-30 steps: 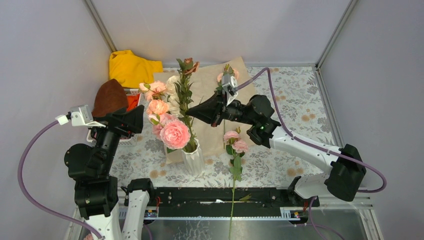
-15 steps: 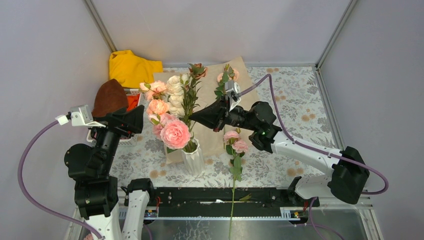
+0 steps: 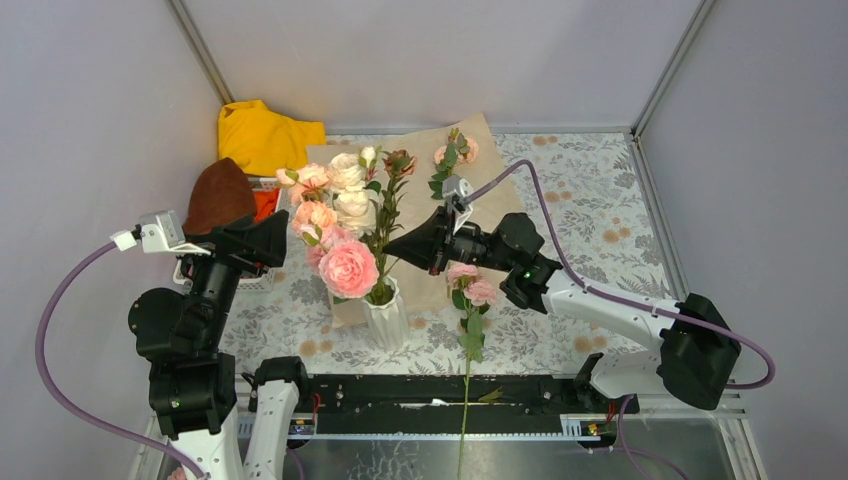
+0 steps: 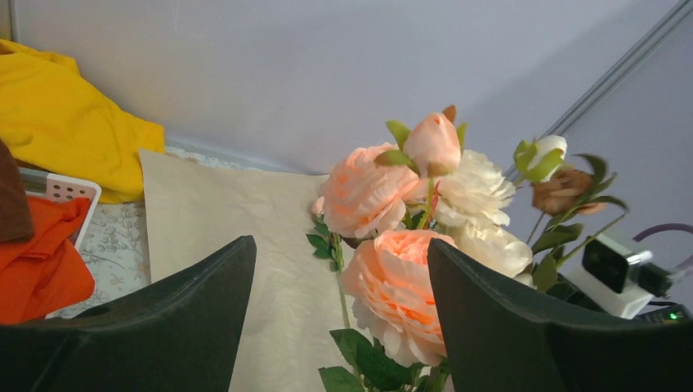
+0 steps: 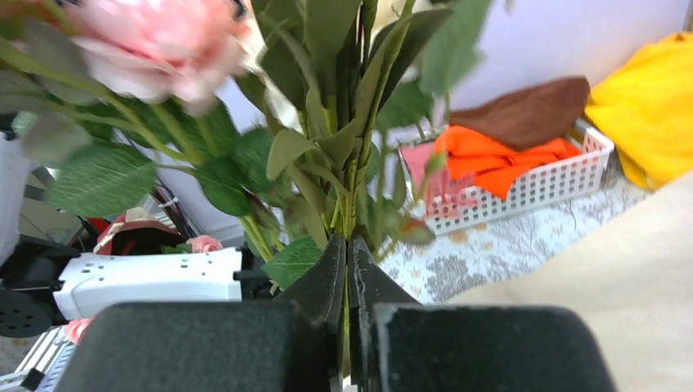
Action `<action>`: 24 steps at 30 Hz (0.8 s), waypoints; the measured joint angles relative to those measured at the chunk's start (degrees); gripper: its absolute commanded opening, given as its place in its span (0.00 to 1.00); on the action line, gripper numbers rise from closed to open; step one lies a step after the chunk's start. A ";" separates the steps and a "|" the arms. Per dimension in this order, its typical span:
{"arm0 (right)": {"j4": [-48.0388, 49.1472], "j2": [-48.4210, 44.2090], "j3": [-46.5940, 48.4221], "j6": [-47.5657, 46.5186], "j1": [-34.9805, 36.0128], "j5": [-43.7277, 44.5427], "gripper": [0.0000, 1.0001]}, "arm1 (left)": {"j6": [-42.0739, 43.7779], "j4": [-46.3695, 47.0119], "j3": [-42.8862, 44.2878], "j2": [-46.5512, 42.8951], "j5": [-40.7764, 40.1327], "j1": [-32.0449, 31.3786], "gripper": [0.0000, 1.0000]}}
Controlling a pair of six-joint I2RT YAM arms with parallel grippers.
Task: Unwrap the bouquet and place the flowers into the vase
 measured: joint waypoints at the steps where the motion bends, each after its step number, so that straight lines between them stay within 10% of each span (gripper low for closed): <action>1: -0.79 -0.09 -0.68 -0.20 0.00 0.13 0.00 | -0.09 0.00 0.00 0.00 0.00 0.00 0.84; 5: -3.04 -0.74 -2.62 -0.70 0.00 1.36 0.08 | -0.37 0.02 0.00 -0.04 0.04 0.00 0.84; 14: -8.98 -3.52 -5.11 -2.10 0.07 2.51 0.62 | -1.14 0.02 0.00 -0.15 0.94 0.00 0.84; 24: -15.96 -9.25 -5.46 -2.86 0.07 4.63 0.73 | -1.60 0.04 0.02 -0.57 1.29 0.00 0.84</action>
